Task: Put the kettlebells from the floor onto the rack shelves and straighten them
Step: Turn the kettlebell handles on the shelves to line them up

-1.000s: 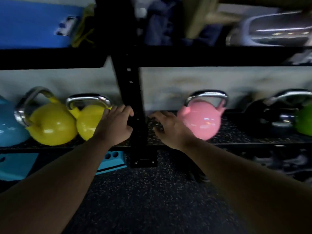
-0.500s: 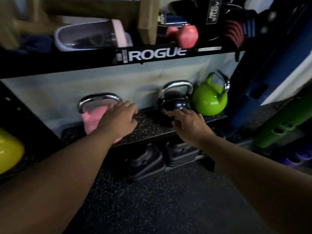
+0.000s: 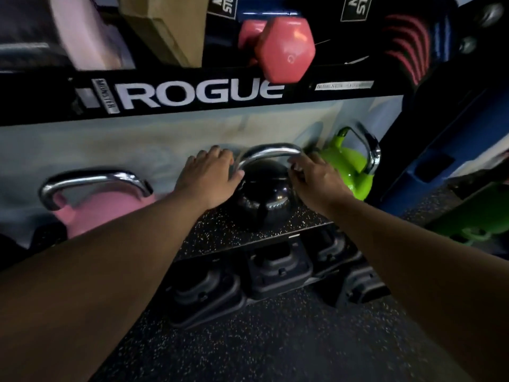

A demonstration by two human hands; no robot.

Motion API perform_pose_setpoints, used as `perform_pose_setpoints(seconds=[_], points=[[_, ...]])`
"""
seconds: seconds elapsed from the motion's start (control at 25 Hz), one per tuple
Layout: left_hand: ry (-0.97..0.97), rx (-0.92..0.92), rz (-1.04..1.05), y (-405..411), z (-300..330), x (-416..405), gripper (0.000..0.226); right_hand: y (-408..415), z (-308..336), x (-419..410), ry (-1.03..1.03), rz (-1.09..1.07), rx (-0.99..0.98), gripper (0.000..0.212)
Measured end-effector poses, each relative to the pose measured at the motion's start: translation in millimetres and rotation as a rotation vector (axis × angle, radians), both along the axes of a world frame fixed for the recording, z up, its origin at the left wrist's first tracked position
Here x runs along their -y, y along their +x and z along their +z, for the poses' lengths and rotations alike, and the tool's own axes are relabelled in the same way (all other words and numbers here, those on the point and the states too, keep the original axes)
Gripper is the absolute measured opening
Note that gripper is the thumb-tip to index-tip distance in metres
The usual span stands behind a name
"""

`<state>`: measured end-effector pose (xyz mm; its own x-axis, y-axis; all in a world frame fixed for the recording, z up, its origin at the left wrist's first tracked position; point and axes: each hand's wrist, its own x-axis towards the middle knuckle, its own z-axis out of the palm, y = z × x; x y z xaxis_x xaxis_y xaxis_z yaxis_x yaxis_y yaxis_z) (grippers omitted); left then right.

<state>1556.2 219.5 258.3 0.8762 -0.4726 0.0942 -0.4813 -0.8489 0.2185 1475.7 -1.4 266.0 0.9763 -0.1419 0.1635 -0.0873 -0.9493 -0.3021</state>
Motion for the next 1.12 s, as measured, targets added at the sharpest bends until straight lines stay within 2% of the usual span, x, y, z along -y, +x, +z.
perform_pose_setpoints(seconds=[0.16,0.28,0.4,0.52,0.64,0.72,0.8,0.84,0.92,1.0,1.12], points=[[-0.240,-0.201,0.139,19.5,-16.4,66.2,0.062,62.8,-14.4,24.6,0.072,-0.091,-0.076,0.052],[-0.376,-0.280,0.305,20.3,-34.6,103.7,0.066,84.3,-33.2,30.5,0.154,-0.051,-0.162,0.055],[-0.485,-0.273,0.424,18.1,-49.0,116.8,0.065,87.9,-45.4,41.6,0.330,0.034,-0.147,0.053],[-0.638,-0.351,0.490,19.7,-53.5,124.3,0.058,94.4,-41.6,54.0,0.481,0.083,-0.181,0.054],[-0.622,-0.386,0.410,36.9,-45.8,120.5,0.053,82.7,-39.9,57.6,0.560,0.021,-0.146,0.050],[-0.635,-0.460,0.364,47.8,-44.0,117.7,0.066,66.3,-47.7,62.7,0.566,0.029,-0.144,0.041],[-0.804,-0.509,0.444,42.5,-48.4,124.0,0.084,58.2,-49.3,73.9,0.690,0.038,-0.239,0.035],[-0.892,-0.513,0.471,35.7,-52.3,129.5,0.086,58.3,-47.6,76.9,0.814,0.023,-0.271,0.035],[-0.966,-0.495,0.503,25.0,-59.1,138.7,0.071,57.0,-48.8,73.6,1.020,-0.020,-0.254,0.034],[-1.011,-0.530,0.521,33.0,-55.1,141.9,0.062,49.7,-55.9,63.0,1.069,-0.064,-0.194,0.036],[-0.991,-0.651,0.394,50.0,-45.6,142.2,0.062,40.1,-63.0,49.0,1.103,-0.090,-0.162,0.038]])
